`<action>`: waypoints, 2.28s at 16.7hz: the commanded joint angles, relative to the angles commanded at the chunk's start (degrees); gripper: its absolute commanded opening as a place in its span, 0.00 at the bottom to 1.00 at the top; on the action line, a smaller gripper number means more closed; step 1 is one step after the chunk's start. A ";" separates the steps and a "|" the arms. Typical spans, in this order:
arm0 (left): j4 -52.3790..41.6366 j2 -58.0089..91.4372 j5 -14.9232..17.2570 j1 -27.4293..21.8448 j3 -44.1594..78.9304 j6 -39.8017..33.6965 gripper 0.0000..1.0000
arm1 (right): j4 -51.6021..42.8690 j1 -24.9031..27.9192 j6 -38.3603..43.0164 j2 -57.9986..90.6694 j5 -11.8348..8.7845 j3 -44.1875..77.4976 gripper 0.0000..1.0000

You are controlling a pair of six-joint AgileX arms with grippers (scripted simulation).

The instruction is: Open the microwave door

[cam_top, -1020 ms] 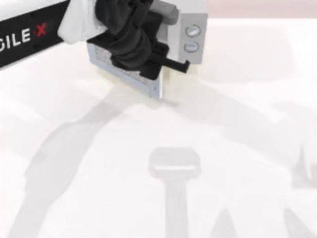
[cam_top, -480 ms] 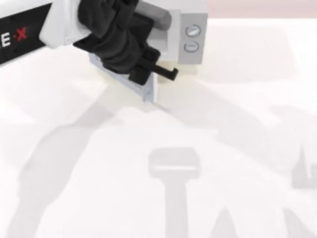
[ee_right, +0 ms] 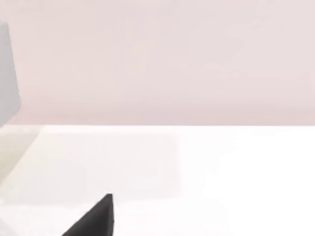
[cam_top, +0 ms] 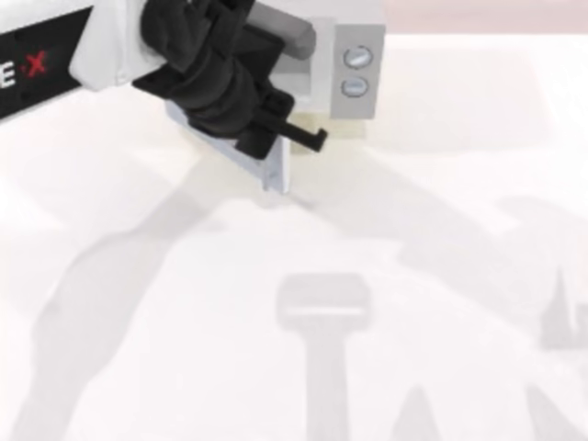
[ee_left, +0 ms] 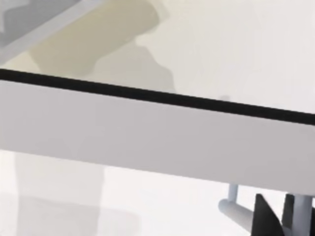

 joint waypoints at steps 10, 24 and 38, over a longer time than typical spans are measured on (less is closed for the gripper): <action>0.00 0.00 0.00 0.00 0.00 0.00 0.00 | 0.00 0.00 0.00 0.00 0.00 0.00 1.00; 0.34 -2.74 3.52 2.01 -2.86 5.90 0.00 | 0.00 0.00 0.00 0.00 0.00 0.00 1.00; 0.13 -3.32 4.58 2.77 -4.08 7.94 0.00 | 0.00 0.00 0.00 0.00 0.00 0.00 1.00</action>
